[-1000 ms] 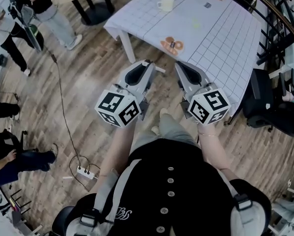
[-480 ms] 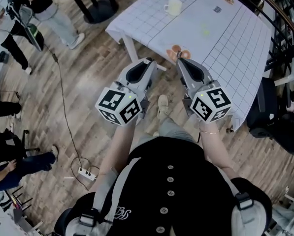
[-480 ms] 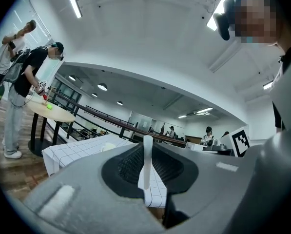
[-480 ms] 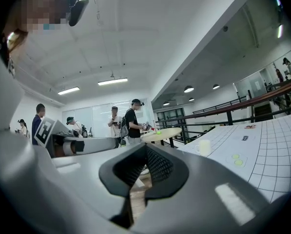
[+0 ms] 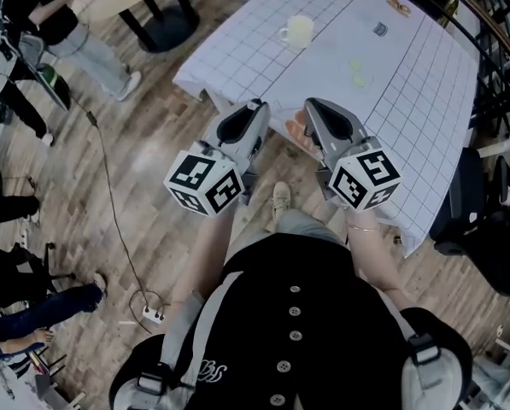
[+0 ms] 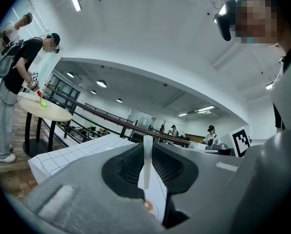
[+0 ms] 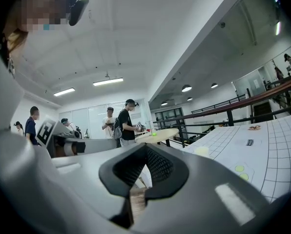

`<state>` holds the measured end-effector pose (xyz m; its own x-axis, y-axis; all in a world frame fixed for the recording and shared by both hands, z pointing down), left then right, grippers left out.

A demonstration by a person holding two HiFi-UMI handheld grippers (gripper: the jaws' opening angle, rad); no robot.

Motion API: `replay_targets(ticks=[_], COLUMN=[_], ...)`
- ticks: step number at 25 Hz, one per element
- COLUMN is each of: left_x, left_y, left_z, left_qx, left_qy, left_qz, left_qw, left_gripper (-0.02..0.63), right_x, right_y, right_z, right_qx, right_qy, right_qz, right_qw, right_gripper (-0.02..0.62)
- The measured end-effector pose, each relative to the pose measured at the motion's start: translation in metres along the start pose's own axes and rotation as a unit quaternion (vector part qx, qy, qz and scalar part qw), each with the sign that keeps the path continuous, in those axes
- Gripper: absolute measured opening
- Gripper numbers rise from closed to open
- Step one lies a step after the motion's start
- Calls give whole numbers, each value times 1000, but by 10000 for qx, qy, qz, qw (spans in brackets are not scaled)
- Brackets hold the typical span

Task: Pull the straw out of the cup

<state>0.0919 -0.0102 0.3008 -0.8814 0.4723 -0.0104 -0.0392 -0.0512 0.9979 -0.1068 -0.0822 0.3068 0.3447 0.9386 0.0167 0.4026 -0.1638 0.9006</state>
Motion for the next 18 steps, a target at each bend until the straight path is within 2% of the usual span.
replay_targets(ticks=[9, 18], left_x=[72, 21], left_y=[-12, 1], left_z=[42, 82], left_qx=[103, -35], left_qy=[35, 310], left_qz=[5, -16], left_qw=[9999, 9995], left_gripper=[49, 49], right_x=[52, 79], right_y=[-39, -3], right_z=[-55, 3], right_qx=[-11, -91], right_qy=[-24, 176], right_qz=[-147, -162], right_qw=[9999, 9997], right_gripper=[0, 0])
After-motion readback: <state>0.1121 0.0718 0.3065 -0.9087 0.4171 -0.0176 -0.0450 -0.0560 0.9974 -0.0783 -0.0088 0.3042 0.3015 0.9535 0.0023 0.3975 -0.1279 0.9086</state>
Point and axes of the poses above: the fingertips, and each gripper's own axes: x forward along the fingers, z to its left, y out of its underside, the point moved 10 cm from there along -x, backward along the fingers, and after that the axes turned 13 degrees about x, right-handed, at the moved point
